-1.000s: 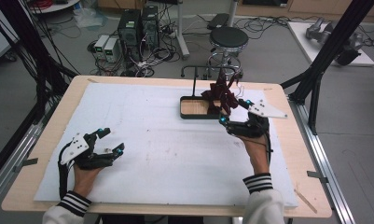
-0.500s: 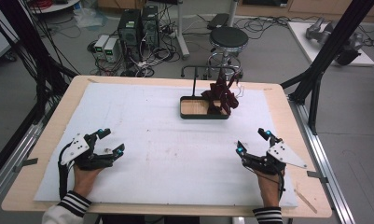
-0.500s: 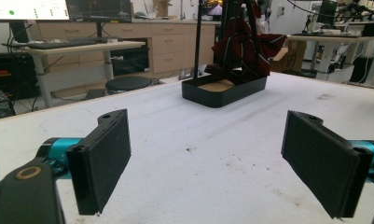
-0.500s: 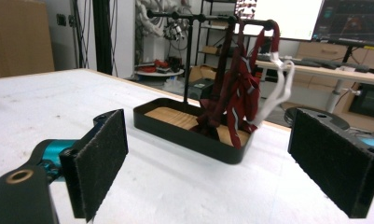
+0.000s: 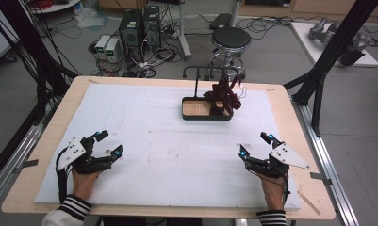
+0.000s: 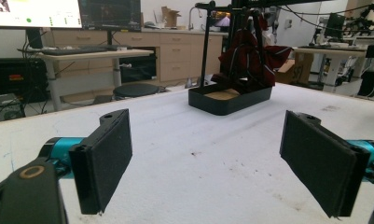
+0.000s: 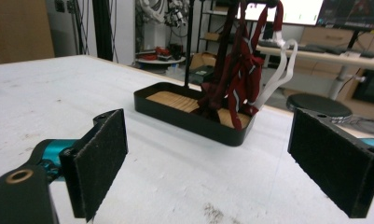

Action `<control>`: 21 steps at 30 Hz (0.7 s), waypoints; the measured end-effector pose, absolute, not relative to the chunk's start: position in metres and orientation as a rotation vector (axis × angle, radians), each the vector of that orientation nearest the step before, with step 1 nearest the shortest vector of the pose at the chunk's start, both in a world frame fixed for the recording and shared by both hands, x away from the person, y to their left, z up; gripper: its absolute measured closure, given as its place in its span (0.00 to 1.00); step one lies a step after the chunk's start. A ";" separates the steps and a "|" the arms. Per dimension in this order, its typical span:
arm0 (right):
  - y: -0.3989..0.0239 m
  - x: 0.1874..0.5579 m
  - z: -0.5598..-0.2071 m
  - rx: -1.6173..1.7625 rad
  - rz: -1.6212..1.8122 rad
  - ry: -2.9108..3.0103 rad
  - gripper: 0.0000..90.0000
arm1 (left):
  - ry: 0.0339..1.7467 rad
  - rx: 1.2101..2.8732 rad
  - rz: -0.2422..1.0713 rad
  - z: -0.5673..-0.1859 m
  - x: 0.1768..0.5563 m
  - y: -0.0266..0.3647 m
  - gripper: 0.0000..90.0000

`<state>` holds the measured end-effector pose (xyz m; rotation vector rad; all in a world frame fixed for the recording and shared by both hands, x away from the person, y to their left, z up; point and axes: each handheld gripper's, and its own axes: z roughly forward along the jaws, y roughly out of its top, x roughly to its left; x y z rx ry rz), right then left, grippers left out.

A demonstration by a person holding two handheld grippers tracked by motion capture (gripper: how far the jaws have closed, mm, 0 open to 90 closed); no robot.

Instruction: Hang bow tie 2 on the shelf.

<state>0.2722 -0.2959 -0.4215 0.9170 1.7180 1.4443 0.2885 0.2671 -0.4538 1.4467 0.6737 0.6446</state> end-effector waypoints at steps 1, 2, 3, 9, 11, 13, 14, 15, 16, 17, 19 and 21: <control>-0.296 0.272 -0.422 0.921 1.439 1.727 0.12 | 0.674 1.446 0.644 -0.454 0.288 0.267 0.19; -0.295 0.270 -0.422 0.923 1.424 1.732 0.12 | 0.674 1.446 0.644 -0.454 0.288 0.267 0.19; -0.296 0.269 -0.423 0.903 1.423 1.720 0.12 | 0.674 1.445 0.644 -0.454 0.288 0.267 0.19; -0.300 0.262 -0.442 0.918 1.445 1.639 0.12 | 0.675 1.444 0.648 -0.454 0.288 0.267 0.19; -0.300 0.260 -0.447 0.912 1.458 1.621 0.12 | 0.674 1.445 0.649 -0.454 0.288 0.267 0.19; -0.299 0.259 -0.450 0.906 1.458 1.613 0.12 | 0.676 1.444 0.649 -0.454 0.288 0.267 0.19; -0.298 0.259 -0.452 0.904 1.455 1.610 0.12 | 0.677 1.444 0.649 -0.454 0.288 0.267 0.19; -0.298 0.259 -0.453 0.898 1.453 1.611 0.12 | 0.677 1.443 0.650 -0.454 0.288 0.267 0.19; -0.297 0.259 -0.453 0.888 1.452 1.608 0.12 | 0.678 1.444 0.650 -0.454 0.288 0.267 0.19; -0.297 0.259 -0.452 0.887 1.460 1.608 0.12 | 0.678 1.444 0.651 -0.454 0.288 0.267 0.19; -0.298 0.259 -0.453 0.893 1.457 1.610 0.12 | 0.679 1.443 0.651 -0.454 0.288 0.267 0.19; -0.298 0.259 -0.453 0.905 1.468 1.606 0.12 | 0.680 1.443 0.651 -0.454 0.288 0.267 0.19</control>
